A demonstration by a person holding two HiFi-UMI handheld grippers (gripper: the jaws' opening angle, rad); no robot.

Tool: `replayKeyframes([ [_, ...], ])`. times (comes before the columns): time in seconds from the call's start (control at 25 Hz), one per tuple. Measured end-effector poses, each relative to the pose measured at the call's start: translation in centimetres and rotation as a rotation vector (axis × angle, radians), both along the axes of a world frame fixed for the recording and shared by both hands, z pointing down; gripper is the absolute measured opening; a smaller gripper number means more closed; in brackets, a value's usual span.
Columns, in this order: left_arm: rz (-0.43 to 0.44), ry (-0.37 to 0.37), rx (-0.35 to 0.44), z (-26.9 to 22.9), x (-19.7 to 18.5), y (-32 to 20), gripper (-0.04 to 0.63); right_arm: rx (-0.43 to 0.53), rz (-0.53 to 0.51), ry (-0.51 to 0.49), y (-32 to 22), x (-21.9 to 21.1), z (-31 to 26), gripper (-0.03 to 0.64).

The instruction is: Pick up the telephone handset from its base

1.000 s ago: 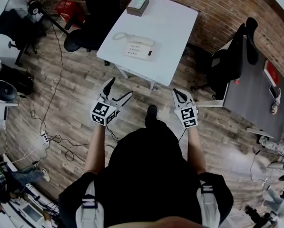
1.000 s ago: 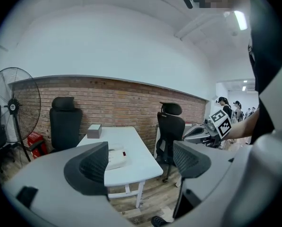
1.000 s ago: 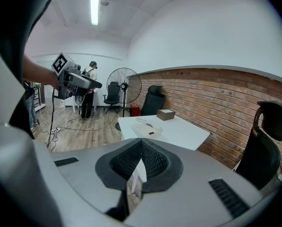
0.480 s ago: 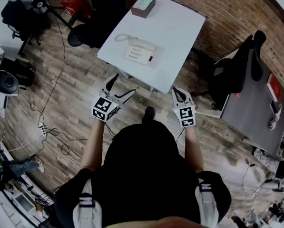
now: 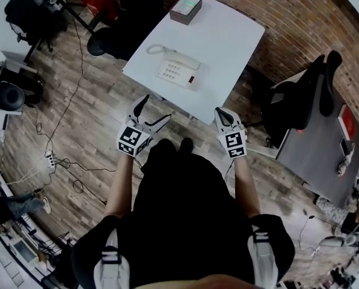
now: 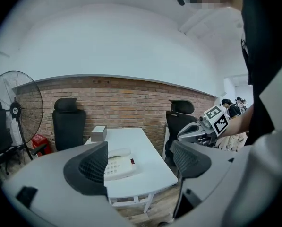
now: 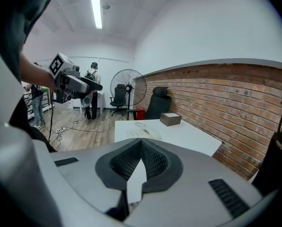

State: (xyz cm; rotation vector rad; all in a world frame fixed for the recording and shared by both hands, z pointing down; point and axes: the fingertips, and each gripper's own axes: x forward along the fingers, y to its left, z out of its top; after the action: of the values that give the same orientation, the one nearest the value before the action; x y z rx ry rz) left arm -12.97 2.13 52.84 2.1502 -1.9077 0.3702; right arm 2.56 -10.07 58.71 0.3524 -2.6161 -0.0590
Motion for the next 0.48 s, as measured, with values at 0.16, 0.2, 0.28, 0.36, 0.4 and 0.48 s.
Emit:
replayKeyframes([
  [0.16,0.000,-0.007,-0.021,0.5,-0.5,-0.2,0.422,-0.007,0.003,0.010,-0.3,-0.1,0.2,-0.002],
  [0.2,0.003,-0.014,-0.024,0.5,-0.6,-0.3,0.422,-0.007,0.006,0.015,-0.5,0.0,0.3,-0.002],
  [0.28,0.007,-0.029,-0.025,0.7,-1.0,-0.7,0.422,-0.006,0.015,0.019,-0.9,0.2,0.4,-0.002],
  [0.36,0.013,-0.044,-0.027,0.7,-1.5,-1.3,0.422,-0.004,0.032,0.019,-1.4,0.5,0.5,-0.002],
  [0.4,0.017,-0.048,-0.030,0.7,-1.7,-1.7,0.422,-0.004,0.043,0.019,-1.8,0.7,0.6,-0.002],
  [0.48,0.028,-0.053,-0.033,0.7,-1.9,-2.7,0.422,-0.008,0.066,0.021,-2.5,1.1,0.7,-0.002],
])
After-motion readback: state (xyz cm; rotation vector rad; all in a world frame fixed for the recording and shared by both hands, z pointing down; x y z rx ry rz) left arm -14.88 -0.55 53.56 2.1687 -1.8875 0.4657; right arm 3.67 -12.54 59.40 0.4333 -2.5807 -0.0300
